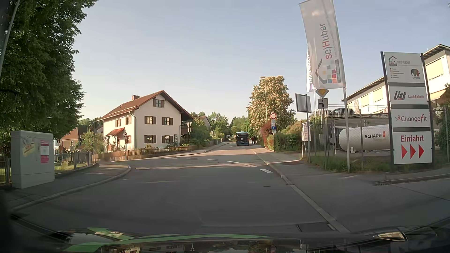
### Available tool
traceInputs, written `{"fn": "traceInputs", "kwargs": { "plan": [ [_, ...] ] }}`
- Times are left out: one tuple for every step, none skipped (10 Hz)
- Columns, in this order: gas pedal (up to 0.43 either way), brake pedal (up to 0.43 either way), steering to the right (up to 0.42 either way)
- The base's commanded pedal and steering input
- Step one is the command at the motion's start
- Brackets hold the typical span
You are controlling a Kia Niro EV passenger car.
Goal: Follow the waypoints while adhering to traffic rules and regulations
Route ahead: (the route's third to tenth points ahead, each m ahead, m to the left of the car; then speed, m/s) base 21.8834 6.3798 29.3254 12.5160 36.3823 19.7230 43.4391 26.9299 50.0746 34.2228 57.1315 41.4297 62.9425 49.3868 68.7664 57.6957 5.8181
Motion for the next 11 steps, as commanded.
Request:
{"fn": "traceInputs", "kwargs": {
  "plan": [
    [0.0, 0.159, -0.004],
    [0.0, 0.159, -0.006],
    [0.0, 0.152, -0.009],
    [0.0, 0.146, -0.011],
    [0.0, 0.14, -0.012],
    [0.0, 0.134, -0.012],
    [0.0, 0.073, -0.013],
    [0.0, 0.006, -0.013],
    [0.0, 0.0, -0.012],
    [0.0, 0.0, -0.012],
    [0.0, 0.0, -0.012]
  ]
}}
